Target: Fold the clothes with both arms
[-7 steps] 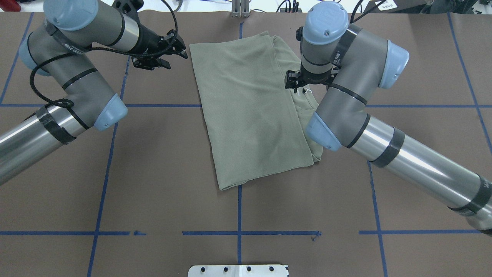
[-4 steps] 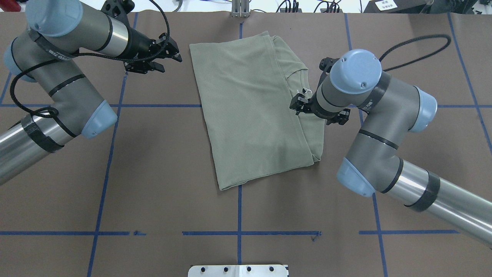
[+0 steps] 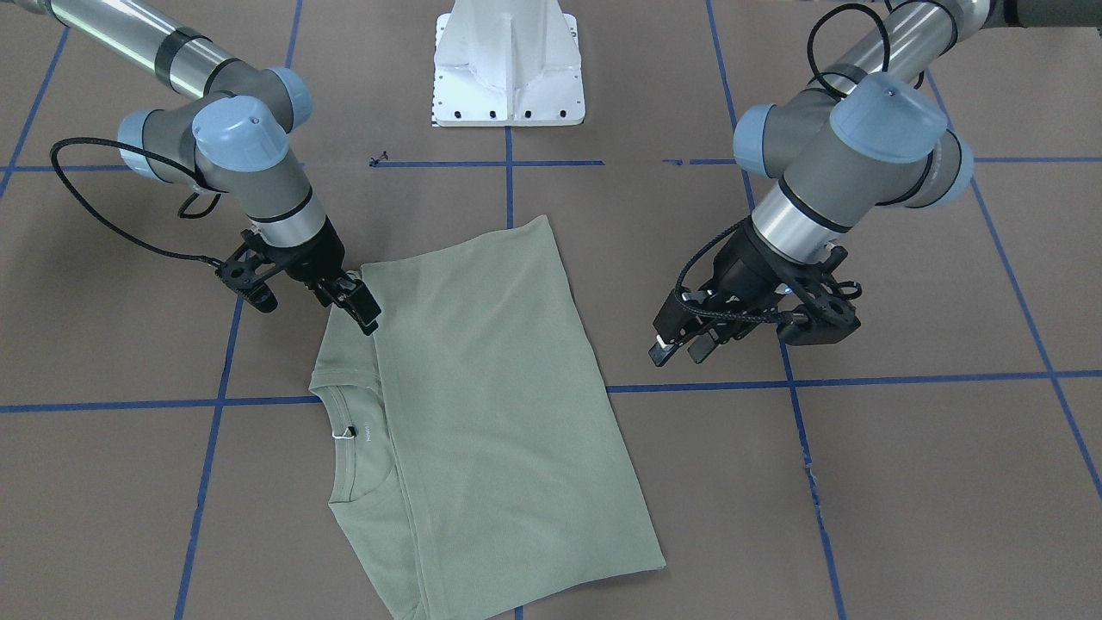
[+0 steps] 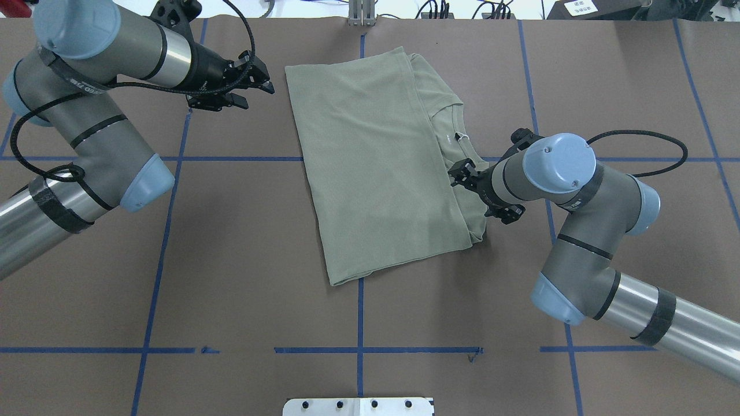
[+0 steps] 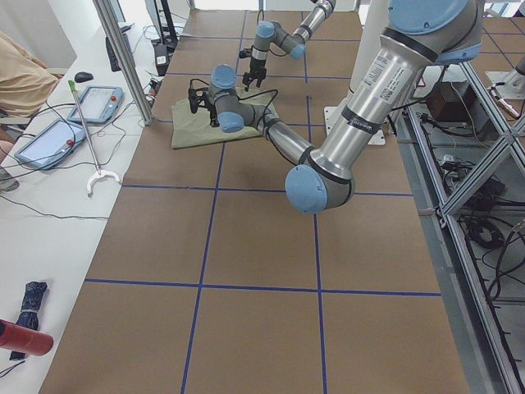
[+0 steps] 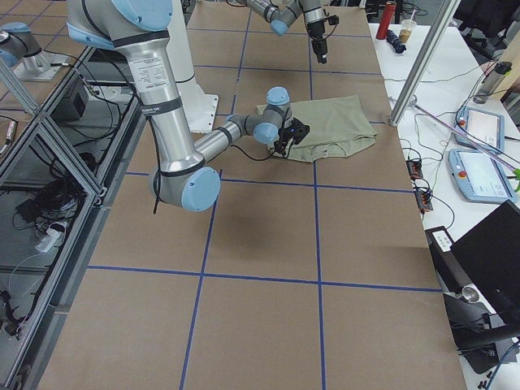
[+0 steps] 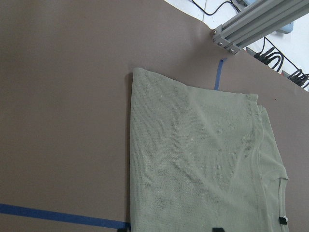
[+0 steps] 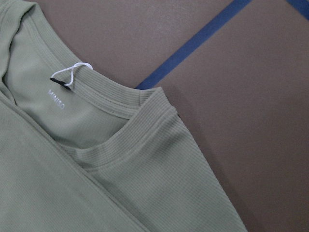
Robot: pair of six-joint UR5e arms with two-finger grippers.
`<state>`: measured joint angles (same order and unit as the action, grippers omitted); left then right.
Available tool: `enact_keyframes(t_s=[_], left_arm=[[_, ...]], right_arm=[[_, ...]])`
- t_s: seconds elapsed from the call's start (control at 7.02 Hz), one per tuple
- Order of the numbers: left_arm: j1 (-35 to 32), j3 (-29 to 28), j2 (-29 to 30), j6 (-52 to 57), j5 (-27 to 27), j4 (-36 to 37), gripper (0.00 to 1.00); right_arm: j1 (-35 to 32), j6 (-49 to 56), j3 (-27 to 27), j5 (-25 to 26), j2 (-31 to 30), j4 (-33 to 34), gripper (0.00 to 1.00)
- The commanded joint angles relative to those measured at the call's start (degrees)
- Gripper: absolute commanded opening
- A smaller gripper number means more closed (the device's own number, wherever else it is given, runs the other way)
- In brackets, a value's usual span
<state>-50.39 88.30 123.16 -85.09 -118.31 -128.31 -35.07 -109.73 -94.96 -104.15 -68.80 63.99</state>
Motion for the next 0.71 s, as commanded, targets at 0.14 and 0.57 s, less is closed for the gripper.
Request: enact_keyframes(t_s=[0.14, 0.57], left_arm=[[0.12, -0.06, -0.11, 0.01, 0.1, -0.01, 0.66], [0.12, 0.03, -0.11, -0.07, 0.1, -0.01, 0.66]], right_arm=[[2.45, -6.79, -2.67, 0.69, -1.42, 0.6, 1.0], [5.09, -6.82, -3.83, 3.06, -2.66, 2.89, 1.0]])
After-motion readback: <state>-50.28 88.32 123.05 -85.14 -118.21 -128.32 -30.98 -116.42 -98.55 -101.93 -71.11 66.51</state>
